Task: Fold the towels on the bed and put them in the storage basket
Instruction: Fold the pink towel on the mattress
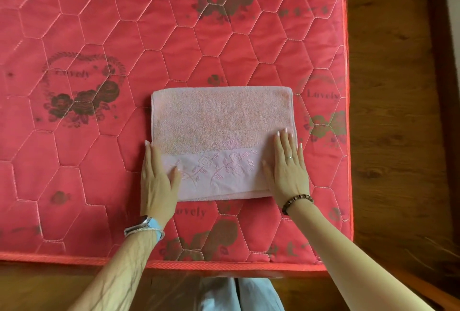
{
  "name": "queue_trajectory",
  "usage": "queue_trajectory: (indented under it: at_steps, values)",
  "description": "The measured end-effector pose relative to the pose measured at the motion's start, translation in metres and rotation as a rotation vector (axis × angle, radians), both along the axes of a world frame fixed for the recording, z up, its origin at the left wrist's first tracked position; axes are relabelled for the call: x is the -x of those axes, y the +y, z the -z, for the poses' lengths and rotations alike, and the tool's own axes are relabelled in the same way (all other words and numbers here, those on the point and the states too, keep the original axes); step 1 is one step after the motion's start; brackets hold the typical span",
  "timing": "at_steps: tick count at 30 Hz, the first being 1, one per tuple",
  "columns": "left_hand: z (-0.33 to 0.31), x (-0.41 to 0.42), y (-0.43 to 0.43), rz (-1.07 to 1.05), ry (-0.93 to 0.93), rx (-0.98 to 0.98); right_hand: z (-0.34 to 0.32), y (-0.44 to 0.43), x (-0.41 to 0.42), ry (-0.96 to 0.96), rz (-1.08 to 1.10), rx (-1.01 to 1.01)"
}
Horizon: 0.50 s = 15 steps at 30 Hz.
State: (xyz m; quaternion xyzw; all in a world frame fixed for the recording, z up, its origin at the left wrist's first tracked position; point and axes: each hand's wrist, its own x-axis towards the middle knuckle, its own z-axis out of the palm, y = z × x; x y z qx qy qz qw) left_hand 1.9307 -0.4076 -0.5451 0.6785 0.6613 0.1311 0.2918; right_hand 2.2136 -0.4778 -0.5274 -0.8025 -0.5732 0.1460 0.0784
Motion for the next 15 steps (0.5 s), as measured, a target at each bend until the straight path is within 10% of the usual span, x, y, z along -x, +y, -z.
queue_trajectory:
  at_steps: [7,15]
  values:
    - [-0.036,-0.009,0.017,-0.493,-0.245,0.193,-0.043,0.031,0.058,0.894,0.410,-0.071]
    - [-0.046,0.001,0.030,-0.563,-0.402,0.430,-0.051,0.064,0.088,1.040,0.392,0.039]
